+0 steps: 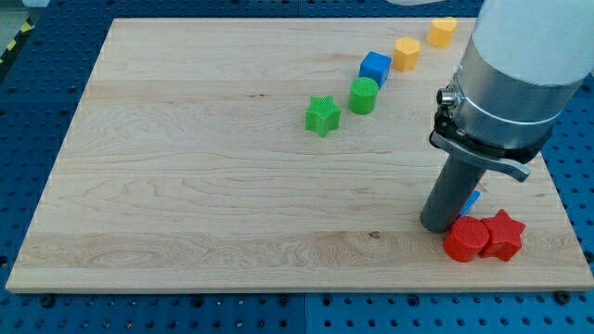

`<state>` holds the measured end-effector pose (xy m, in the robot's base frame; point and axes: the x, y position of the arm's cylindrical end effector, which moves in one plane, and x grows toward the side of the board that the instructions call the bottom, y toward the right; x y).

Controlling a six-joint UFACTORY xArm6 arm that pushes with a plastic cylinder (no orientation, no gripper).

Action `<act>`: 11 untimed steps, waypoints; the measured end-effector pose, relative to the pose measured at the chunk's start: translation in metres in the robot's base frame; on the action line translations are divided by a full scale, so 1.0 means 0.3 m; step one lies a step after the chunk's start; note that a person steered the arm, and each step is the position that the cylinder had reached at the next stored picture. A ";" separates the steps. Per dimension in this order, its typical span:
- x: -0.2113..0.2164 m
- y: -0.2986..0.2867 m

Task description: Push the green star diagonal to the green circle

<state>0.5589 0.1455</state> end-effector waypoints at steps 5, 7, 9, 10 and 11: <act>-0.292 -0.213; -0.436 -0.386; -0.617 -0.524; -0.633 -0.503; -0.629 -0.416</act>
